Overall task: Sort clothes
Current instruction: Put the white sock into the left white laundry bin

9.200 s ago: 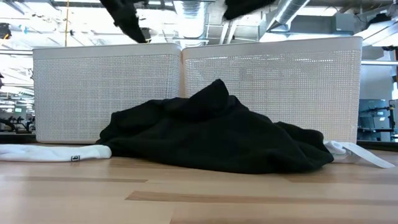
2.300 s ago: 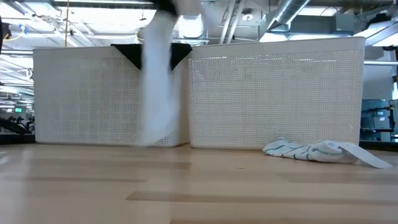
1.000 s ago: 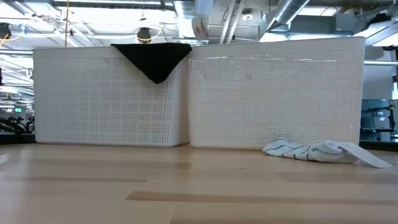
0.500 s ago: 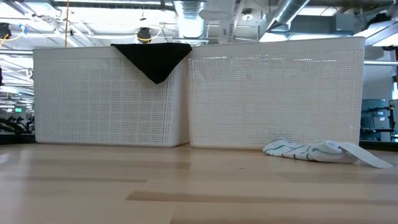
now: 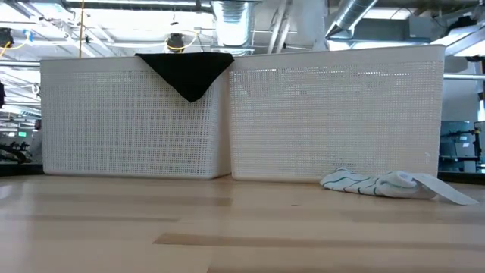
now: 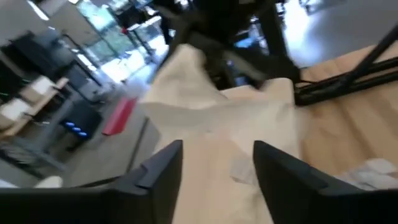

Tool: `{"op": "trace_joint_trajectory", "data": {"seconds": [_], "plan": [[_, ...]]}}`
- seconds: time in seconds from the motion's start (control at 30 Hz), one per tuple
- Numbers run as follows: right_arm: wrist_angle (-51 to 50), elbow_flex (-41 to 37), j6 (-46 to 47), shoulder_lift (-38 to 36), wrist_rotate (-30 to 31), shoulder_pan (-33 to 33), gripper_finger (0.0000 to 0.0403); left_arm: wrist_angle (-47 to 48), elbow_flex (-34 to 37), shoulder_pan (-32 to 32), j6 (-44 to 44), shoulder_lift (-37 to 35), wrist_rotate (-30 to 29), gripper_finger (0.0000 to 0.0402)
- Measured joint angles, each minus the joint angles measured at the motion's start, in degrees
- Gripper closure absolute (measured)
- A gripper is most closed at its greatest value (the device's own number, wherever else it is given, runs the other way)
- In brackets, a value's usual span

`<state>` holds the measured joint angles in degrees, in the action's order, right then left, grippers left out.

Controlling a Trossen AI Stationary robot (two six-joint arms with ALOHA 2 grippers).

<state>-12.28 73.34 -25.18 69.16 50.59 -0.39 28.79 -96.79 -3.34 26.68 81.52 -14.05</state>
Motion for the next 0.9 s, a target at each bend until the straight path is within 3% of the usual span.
{"op": "trace_joint_trajectory", "data": {"seconds": [0.17, 0.33, 0.53, 0.67, 0.9], "plan": [[-9.7, 0.0, 10.1, -1.2, -12.9, -10.3, 0.0402, 4.0, 1.1, -0.7, -2.9, 0.0, 6.5, 0.0169], [-17.8, 0.0, 16.2, 1.1, -24.2, -18.7, 0.0402, 4.0, 6.0, -0.1, -4.0, 0.1, 16.4, 0.0162], [-21.1, 0.0, 18.8, 2.4, -29.4, -22.8, 0.0402, -1.0, 14.6, 2.2, -4.0, 0.1, 19.9, 0.0162], [-23.8, 0.0, 21.0, 2.5, -33.8, -24.6, 0.0398, -9.4, 22.2, 4.1, -3.7, 0.1, 20.1, 0.0162], [-31.4, 0.0, 23.2, 2.5, -35.8, -25.3, 0.0395, -26.8, 32.8, 5.3, -3.6, 0.1, 21.3, 0.0162]]}}
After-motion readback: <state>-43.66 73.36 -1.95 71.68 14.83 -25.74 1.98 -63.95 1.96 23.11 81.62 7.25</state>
